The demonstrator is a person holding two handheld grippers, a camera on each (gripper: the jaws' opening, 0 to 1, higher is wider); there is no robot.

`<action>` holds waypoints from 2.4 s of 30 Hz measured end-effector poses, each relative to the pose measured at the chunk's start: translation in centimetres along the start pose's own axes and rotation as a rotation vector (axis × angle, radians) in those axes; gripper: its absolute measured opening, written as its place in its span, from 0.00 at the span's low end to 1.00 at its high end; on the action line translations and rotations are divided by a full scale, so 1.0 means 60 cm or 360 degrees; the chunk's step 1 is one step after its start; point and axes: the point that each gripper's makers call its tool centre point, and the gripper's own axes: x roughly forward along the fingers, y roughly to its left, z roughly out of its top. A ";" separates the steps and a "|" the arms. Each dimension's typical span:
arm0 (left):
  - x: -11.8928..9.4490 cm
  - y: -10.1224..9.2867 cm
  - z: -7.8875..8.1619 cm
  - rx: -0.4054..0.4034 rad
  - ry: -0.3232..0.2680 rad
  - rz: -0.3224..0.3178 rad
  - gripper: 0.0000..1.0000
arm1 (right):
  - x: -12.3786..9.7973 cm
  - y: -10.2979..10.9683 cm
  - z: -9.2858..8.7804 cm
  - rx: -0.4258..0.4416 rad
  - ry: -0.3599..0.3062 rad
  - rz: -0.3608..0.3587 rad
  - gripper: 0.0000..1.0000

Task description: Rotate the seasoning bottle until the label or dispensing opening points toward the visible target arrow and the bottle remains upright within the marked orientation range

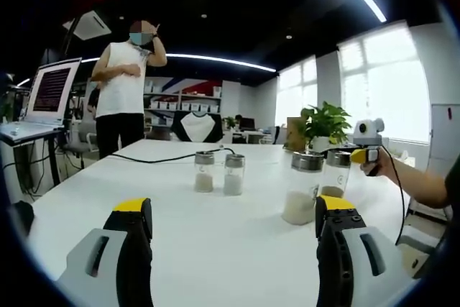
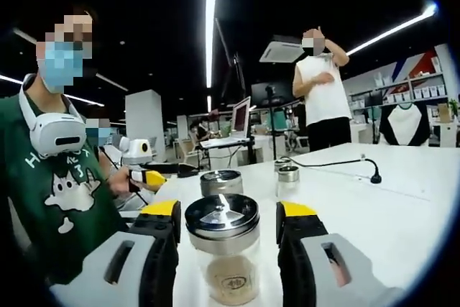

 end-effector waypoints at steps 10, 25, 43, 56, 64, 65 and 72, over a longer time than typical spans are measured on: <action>-0.003 0.000 0.002 0.0006 -0.0004 0.0002 0.99 | 0.003 0.013 -0.001 -0.0090 -0.0013 0.0081 0.39; -0.006 -0.003 0.002 0.0010 -0.0002 0.0001 0.99 | 0.012 0.030 -0.005 -0.0107 0.0009 0.0024 0.39; -0.007 -0.006 0.002 0.0009 -0.0002 -0.0004 0.99 | 0.016 0.034 -0.008 -0.0092 0.0020 -0.0133 0.39; -0.004 -0.004 -0.002 0.0006 0.0010 -0.0005 0.99 | 0.026 0.039 -0.008 -0.0078 0.0010 -0.0299 0.39; -0.003 -0.004 -0.003 0.0005 0.0012 -0.0007 0.99 | 0.017 0.019 -0.006 -0.0071 0.0005 -0.0406 0.39; -0.003 -0.004 -0.002 0.0005 0.0011 -0.0008 0.99 | 0.017 0.018 -0.006 -0.0069 0.0004 -0.0419 0.39; -0.003 -0.004 -0.003 0.0005 0.0017 -0.0007 0.99 | 0.017 0.009 -0.005 -0.0061 0.0030 -0.0530 0.39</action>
